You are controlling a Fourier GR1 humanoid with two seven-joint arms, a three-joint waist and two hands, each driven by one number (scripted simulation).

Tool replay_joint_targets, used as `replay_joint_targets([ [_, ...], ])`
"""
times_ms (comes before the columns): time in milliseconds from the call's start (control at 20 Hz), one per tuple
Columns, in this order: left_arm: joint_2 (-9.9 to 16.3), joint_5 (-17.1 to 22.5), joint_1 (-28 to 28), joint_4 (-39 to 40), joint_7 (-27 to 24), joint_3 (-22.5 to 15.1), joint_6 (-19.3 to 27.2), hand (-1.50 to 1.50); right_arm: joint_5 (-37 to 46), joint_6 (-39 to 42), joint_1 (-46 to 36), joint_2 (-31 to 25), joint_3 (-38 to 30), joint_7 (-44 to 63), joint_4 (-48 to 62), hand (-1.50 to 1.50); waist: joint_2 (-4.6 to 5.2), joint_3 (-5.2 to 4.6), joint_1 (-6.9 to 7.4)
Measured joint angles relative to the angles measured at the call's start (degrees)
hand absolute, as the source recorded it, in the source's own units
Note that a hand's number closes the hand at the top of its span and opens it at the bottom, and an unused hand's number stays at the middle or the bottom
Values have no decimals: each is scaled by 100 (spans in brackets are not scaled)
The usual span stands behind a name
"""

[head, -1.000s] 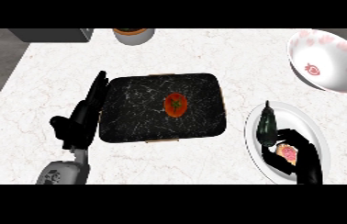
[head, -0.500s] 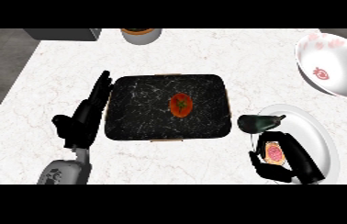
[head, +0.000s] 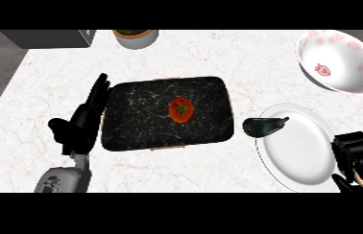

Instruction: Pick the cupcake from the plate and place it in the bowl

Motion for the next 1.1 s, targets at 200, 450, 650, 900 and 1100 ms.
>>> replay_joint_targets([
  [200, 54, 37, 86, -44, -68, 62, -45, 0, -771, 94, 260, -843, -966, -338, -23, 150, 7, -9, -28],
  [450, 19, -3, -14, -161, 100, 4, -26, 0, -1495, 206, 234, -1596, -1806, -145, 241, 150, 31, -14, 63],
  [650, -53, -74, 26, -149, 60, -83, -18, 0, -1948, 326, -67, -1955, -2041, 268, 446, 150, 45, -16, 125],
  [900, -71, -87, -107, -53, 92, -64, -56, 0, -2396, 549, -775, -2317, -2091, 936, 875, 150, 57, -18, 176],
  [1100, -124, -142, -229, -119, 251, -111, -31, 0, -2202, 571, -1594, -2335, -1697, 1130, 1488, 150, 70, -18, 241],
])
